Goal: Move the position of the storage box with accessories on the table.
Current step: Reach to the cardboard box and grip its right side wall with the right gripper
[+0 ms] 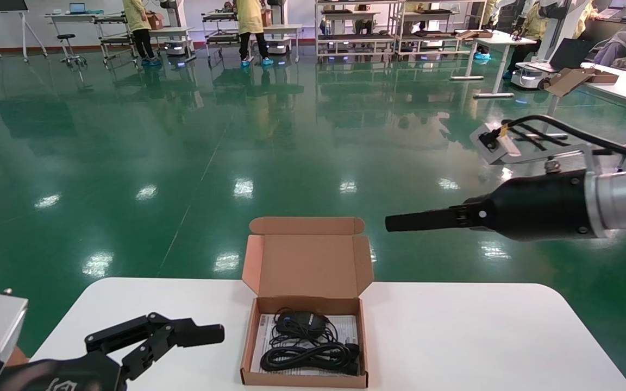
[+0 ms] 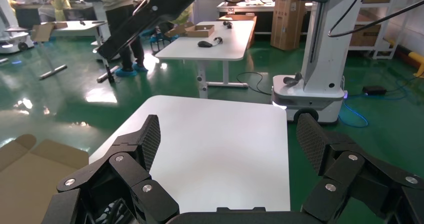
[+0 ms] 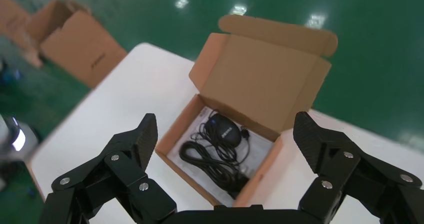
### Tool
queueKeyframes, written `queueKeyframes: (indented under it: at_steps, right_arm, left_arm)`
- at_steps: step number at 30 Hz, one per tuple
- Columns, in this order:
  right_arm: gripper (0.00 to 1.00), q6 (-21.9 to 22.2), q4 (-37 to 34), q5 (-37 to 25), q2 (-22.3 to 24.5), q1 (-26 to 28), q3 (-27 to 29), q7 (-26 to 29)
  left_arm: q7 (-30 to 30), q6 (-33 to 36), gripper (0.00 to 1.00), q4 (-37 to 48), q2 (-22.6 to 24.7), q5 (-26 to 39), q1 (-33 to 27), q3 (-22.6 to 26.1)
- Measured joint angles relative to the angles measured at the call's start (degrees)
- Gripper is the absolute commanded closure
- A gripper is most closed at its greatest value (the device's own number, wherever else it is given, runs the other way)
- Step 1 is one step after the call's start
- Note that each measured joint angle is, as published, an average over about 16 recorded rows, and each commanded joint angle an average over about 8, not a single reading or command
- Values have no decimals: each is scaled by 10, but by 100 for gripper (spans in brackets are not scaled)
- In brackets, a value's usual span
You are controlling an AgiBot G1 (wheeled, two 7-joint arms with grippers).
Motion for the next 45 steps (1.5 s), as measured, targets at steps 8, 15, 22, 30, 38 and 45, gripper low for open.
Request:
queueKeyframes:
  at_steps: [8, 15, 22, 30, 38, 45]
  right_arm:
    - [0, 49, -47, -14, -39, -17, -10, 76]
    - [0, 89, -71, -21, -65, -42, -14, 101]
    - [0, 120, -88, -24, -84, -66, -16, 106]
    - [0, 136, -104, -28, -102, -88, -19, 105]
    - [0, 134, -114, -41, -117, -104, -26, 101]
    - [0, 138, -106, -59, -127, -116, -36, 110]
  left_arm:
    - [0, 0, 0, 0, 0, 0, 0, 0]
    - [0, 0, 0, 0, 0, 0, 0, 0]
    - [0, 0, 0, 0, 0, 0, 0, 0]
    - [0, 0, 0, 0, 0, 0, 0, 0]
    - [0, 0, 0, 0, 0, 0, 0, 0]
    - [0, 0, 0, 0, 0, 0, 0, 0]
